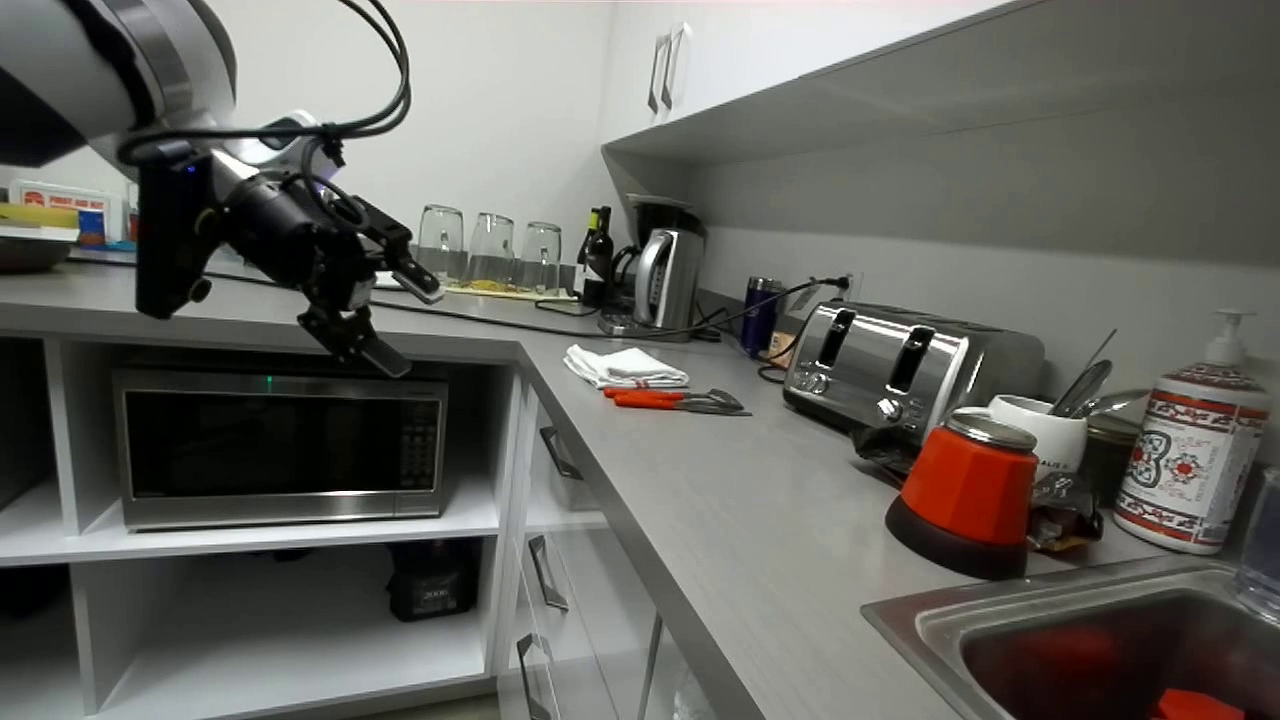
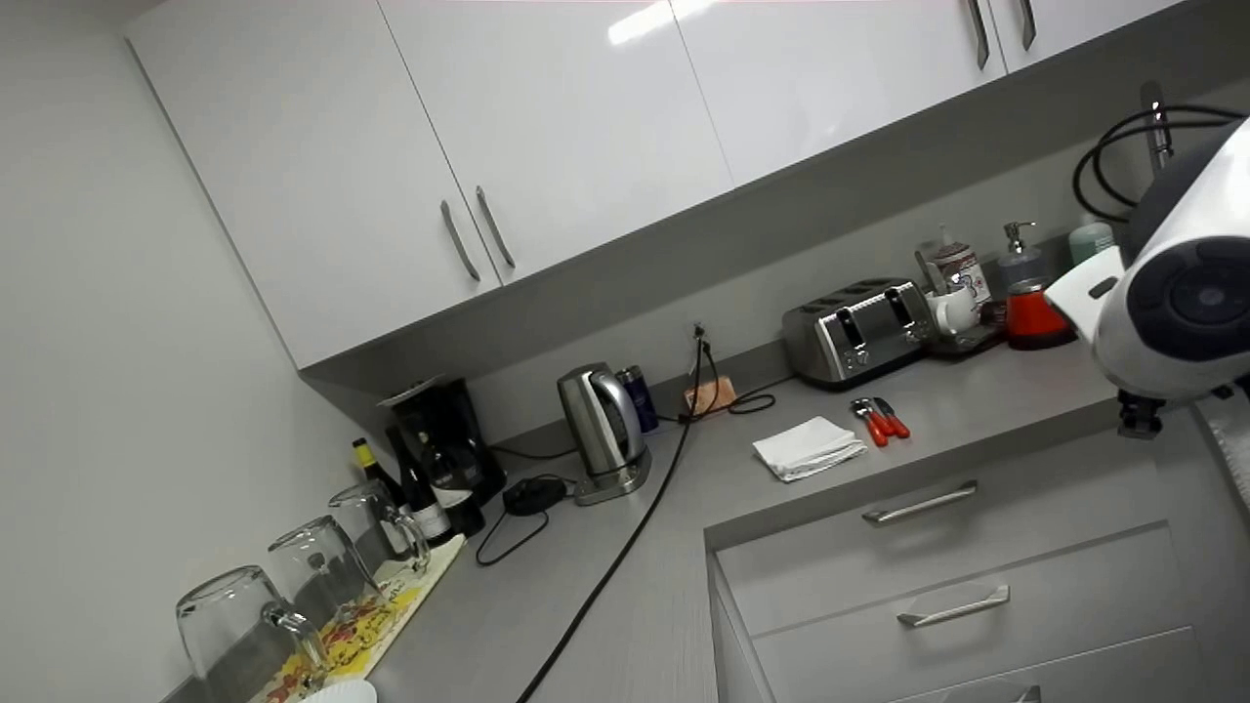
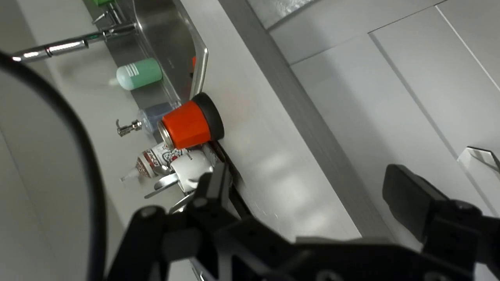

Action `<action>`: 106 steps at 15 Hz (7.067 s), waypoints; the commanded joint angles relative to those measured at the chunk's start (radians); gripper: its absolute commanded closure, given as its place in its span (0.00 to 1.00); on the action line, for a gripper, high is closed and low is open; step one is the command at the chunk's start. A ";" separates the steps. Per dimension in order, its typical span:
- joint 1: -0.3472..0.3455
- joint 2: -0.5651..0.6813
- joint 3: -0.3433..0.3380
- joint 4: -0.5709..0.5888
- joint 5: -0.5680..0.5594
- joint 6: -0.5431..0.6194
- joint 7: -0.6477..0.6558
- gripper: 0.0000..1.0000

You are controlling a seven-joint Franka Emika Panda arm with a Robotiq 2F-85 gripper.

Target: Open the topmost drawer, remove a red mug from it, put the mug on the counter, and then close the drawer

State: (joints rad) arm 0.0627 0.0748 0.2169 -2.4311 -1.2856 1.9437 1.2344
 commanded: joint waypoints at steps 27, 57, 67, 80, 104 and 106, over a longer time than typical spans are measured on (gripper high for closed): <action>0.102 0.760 -0.062 0.547 -0.513 -0.221 0.017 0.00; 0.087 1.158 -0.156 1.095 -0.505 -0.239 -0.106 0.00; 0.097 1.193 -0.171 1.190 -0.425 -0.240 -0.131 0.77; 0.179 1.124 -0.196 1.034 -0.468 -0.333 0.000 0.97; 0.249 0.883 0.071 0.568 -0.544 -0.475 0.144 0.97; 0.236 0.868 0.089 0.582 -0.497 -0.449 0.123 0.97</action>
State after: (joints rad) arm 0.3263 1.0050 0.2936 -1.8481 -1.8260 1.4697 1.3976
